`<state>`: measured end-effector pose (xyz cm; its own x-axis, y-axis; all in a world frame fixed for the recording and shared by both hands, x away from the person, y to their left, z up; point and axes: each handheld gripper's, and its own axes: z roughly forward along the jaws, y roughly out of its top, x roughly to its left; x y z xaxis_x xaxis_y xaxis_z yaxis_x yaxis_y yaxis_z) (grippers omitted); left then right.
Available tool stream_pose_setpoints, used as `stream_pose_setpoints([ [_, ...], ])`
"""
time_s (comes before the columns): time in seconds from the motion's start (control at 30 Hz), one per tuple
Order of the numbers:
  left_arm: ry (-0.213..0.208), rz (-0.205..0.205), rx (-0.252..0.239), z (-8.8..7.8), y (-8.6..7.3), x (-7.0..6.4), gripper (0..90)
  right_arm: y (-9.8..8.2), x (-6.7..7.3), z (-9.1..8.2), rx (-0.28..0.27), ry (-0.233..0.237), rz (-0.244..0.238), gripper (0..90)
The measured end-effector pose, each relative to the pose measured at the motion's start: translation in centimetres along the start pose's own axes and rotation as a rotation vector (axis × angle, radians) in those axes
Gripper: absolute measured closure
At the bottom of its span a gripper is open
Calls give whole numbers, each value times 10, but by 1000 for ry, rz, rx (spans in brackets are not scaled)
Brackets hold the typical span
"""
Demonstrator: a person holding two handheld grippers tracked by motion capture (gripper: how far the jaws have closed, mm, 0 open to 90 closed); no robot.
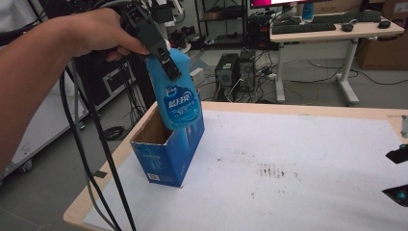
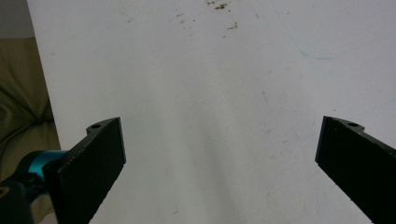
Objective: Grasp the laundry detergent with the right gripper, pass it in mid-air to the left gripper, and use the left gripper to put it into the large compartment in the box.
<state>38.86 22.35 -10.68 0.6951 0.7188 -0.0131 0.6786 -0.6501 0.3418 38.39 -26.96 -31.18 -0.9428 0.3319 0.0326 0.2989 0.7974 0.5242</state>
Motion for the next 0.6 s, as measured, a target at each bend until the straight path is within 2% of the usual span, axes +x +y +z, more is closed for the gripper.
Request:
stream_pose_setpoints([
  [0.23, 16, -13, -27, -12, -16, 16, 375, 1, -2, 2, 4, 1, 3, 8],
  [0.3, 16, -13, -27, -12, -16, 16, 375, 1, -2, 2, 4, 2, 4, 8],
  [0.37, 35, -8, -22, -12, -23, 22, 376, 2, -2, 3, 6, 1, 7, 8],
  [0.5, 41, -8, -12, -10, -28, 28, 376, 2, -3, 4, 5, -3, 10, 8],
  [0.6, 49, 12, -11, -5, -32, 30, 375, 2, -3, 4, 8, -4, 15, 8],
])
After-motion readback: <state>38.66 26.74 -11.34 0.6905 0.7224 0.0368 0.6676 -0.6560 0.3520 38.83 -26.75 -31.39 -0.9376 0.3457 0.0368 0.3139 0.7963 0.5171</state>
